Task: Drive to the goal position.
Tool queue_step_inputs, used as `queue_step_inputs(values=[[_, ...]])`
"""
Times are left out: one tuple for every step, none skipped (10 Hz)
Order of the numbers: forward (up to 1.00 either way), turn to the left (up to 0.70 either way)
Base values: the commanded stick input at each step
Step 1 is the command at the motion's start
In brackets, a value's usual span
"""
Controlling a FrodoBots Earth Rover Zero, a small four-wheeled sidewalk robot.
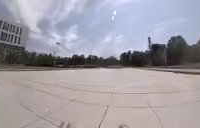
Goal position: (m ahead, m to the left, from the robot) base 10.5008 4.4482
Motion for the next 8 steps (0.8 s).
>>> queue_step_inputs(values=[[0.7,0.0],[0.7,0.0],[0.7,0.0],[0.7,0.0],[0.7,0.0],[0.7,0.0],[0.7,0.0],[0.7,0.0]])
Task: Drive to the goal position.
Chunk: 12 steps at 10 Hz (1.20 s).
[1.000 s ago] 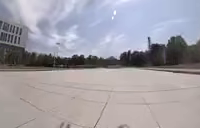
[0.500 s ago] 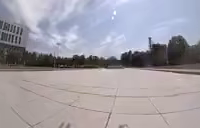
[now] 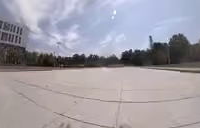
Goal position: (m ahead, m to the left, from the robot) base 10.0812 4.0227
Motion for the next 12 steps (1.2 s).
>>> queue_step_inputs(values=[[0.7,0.0],[0.7,0.0],[0.7,0.0],[0.7,0.0],[0.7,0.0],[0.7,0.0],[0.7,0.0],[0.7,0.0],[0.7,-0.03],[0.7,-0.35],[0.7,-0.35],[0.7,-0.35]])
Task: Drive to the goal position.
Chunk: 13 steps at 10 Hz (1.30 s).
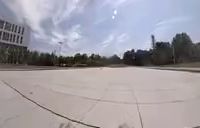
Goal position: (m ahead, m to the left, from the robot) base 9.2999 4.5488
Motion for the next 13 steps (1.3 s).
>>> queue_step_inputs(values=[[0.7,-0.35],[0.7,-0.35],[0.7,-0.35],[0.7,0.0],[0.7,0.0],[0.7,0.0],[0.7,0.0],[0.7,0.0],[0.7,0.0],[0.7,0.0],[0.7,0.0],[0.7,0.0],[0.7,0.0]])
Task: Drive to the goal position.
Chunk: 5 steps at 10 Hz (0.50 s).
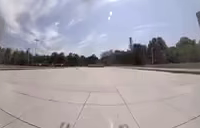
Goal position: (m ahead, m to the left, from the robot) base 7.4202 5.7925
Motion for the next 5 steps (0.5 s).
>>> queue_step_inputs(values=[[0.7,0.0],[0.7,0.0],[0.7,0.0],[0.7,0.0],[0.7,0.0]])
